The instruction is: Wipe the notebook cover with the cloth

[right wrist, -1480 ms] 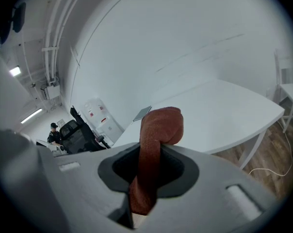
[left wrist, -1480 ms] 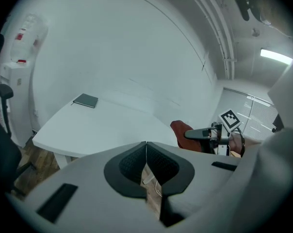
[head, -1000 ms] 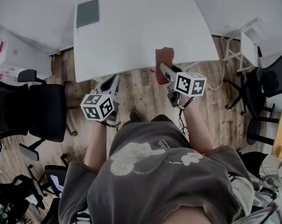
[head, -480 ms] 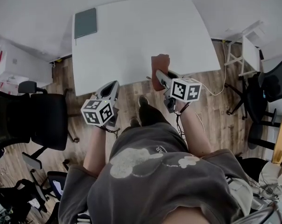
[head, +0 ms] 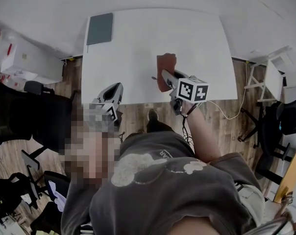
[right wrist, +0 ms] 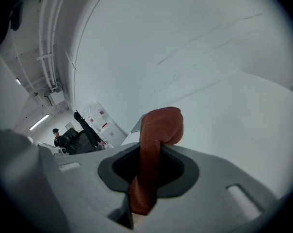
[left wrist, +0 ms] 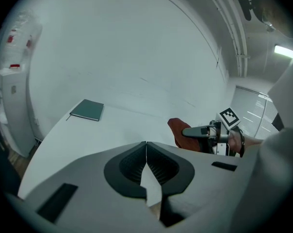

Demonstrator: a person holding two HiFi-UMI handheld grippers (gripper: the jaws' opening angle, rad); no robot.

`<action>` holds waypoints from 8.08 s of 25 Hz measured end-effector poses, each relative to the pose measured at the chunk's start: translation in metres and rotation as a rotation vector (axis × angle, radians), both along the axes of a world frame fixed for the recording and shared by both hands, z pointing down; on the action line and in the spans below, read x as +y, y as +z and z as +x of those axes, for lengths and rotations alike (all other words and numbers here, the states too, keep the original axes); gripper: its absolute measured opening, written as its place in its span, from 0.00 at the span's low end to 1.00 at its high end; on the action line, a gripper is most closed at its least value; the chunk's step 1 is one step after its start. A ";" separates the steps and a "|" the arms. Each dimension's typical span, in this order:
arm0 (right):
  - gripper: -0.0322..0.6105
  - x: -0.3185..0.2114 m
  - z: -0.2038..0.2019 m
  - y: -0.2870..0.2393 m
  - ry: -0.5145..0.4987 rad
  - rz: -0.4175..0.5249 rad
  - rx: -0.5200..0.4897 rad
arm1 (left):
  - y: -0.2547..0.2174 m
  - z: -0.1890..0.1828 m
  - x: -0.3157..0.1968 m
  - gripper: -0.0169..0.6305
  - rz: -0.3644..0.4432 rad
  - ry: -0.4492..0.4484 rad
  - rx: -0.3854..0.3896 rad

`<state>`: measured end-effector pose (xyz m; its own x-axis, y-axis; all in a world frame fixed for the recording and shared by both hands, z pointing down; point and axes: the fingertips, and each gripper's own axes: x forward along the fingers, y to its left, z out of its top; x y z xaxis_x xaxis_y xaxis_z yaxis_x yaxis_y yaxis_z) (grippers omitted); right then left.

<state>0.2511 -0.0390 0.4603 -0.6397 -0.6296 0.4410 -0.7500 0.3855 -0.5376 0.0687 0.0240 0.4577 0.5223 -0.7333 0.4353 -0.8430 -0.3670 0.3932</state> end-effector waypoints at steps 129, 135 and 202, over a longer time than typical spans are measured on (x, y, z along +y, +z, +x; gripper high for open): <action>0.17 -0.322 -0.347 0.048 -0.049 -0.048 0.035 | 0.143 -0.251 -0.329 0.02 -0.248 0.165 -0.086; 0.17 -0.352 -0.381 0.055 -0.108 -0.038 0.037 | 0.146 -0.253 -0.332 0.02 -0.252 0.163 -0.064; 0.18 -0.428 -0.317 0.122 0.080 -0.177 0.166 | 0.146 -0.253 -0.334 0.02 -0.224 0.121 -0.107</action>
<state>-0.0656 -0.4672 0.5820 -0.5006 -0.5787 0.6438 -0.8579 0.2320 -0.4585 -0.1839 -0.3101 0.6032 0.5424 -0.5479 0.6369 -0.8396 -0.3814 0.3868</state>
